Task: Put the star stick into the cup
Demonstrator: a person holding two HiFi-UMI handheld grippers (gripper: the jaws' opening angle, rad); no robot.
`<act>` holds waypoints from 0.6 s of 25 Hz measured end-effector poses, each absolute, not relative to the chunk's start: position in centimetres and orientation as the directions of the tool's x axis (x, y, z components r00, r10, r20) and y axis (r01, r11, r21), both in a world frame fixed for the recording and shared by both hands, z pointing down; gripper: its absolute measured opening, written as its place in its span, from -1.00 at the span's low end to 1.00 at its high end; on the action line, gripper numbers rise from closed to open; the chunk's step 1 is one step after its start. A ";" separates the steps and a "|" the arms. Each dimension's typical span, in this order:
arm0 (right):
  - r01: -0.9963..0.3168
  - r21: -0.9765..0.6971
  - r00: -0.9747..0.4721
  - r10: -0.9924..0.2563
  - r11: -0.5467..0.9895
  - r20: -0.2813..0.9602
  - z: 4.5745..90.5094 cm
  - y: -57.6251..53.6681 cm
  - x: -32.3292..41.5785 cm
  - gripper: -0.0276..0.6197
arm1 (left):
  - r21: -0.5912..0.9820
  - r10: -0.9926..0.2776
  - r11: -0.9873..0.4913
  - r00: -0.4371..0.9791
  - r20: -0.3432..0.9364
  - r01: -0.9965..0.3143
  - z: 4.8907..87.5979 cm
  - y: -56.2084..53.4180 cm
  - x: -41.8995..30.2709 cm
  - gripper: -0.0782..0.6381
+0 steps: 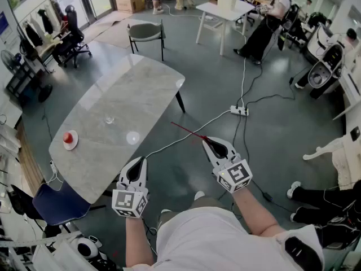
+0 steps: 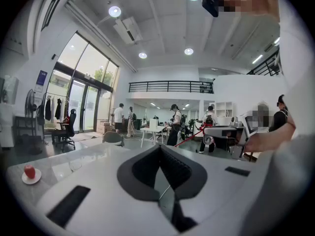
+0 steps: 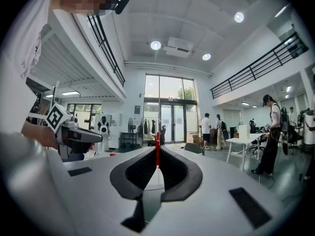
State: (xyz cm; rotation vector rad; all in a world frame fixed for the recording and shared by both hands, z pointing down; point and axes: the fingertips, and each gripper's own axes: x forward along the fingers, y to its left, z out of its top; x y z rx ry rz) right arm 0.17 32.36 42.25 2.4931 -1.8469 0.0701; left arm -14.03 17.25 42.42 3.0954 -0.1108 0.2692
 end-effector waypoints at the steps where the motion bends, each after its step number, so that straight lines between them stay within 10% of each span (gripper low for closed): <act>1: -0.958 0.009 0.288 -0.956 -0.288 0.058 42.4 33.0 0.8 -0.84 | 0.023 -0.070 -0.997 0.982 0.177 -0.075 42.5 17.9 -13.2 -0.78; 15: -0.960 -0.084 0.261 -0.962 -0.267 0.078 46.0 36.8 8.2 -0.83 | 0.004 -0.078 -0.997 0.963 0.258 -0.082 44.9 22.3 -5.6 -0.78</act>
